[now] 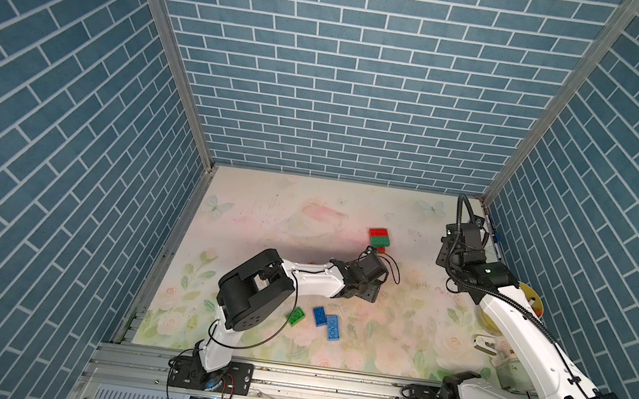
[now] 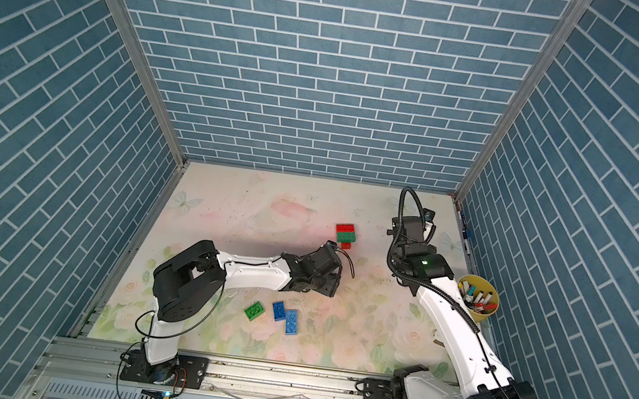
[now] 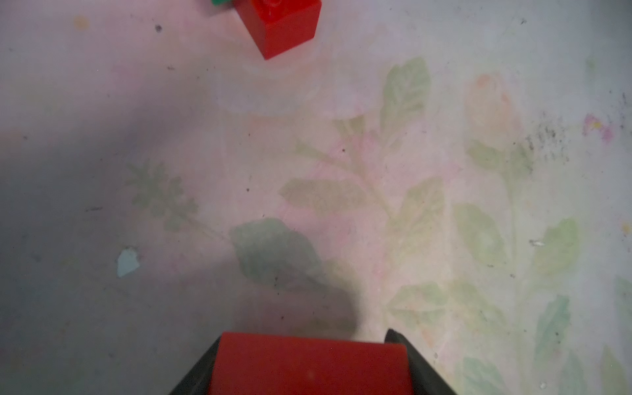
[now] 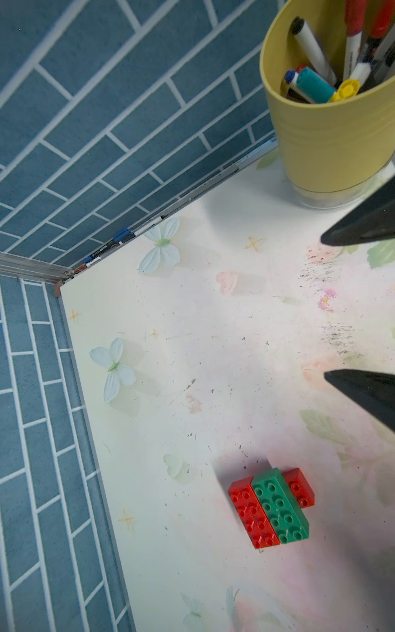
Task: Assemble a rectangle with lego
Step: Place the lego brick at the center of the board.
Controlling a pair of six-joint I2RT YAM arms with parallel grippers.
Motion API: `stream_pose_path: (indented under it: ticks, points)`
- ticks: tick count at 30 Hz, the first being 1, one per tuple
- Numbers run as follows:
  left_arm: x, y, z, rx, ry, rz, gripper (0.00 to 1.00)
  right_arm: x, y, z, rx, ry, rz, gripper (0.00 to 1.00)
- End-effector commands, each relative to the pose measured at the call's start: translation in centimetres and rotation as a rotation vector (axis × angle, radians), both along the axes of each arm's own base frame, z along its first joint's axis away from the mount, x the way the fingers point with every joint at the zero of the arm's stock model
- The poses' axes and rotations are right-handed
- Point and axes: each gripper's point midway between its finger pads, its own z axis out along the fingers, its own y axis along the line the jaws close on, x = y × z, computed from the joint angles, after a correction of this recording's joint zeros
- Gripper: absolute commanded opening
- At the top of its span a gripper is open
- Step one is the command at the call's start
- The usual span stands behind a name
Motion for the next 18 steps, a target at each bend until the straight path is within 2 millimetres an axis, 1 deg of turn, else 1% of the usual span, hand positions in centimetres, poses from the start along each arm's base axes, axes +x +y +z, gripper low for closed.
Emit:
stream_pose_path:
  ticks: [1,2,5,10,13,18]
  points:
    - [-0.1,0.4,-1.44,0.049,0.023,0.012,0.55,0.02,-0.25,0.23,0.01,-0.024,-0.013,0.58]
    - [-0.04,0.37,-1.53,0.052,0.023,0.01,0.56,0.07,-0.18,0.24,0.012,-0.024,-0.011,0.58]
    - [0.19,0.29,-1.73,0.061,0.017,0.01,0.65,0.12,-0.07,-0.03,0.013,-0.016,-0.005,0.58]
    - [0.3,0.24,-2.01,0.068,0.016,0.008,0.72,0.17,0.06,-0.14,0.015,-0.016,0.003,0.59]
    - [0.4,0.2,-1.99,0.073,0.011,0.008,0.74,0.24,0.18,-0.13,0.018,-0.017,0.008,0.63]
    - [0.56,0.15,-1.87,0.074,0.002,0.008,0.78,0.28,0.28,-0.3,0.022,-0.017,0.012,0.67]
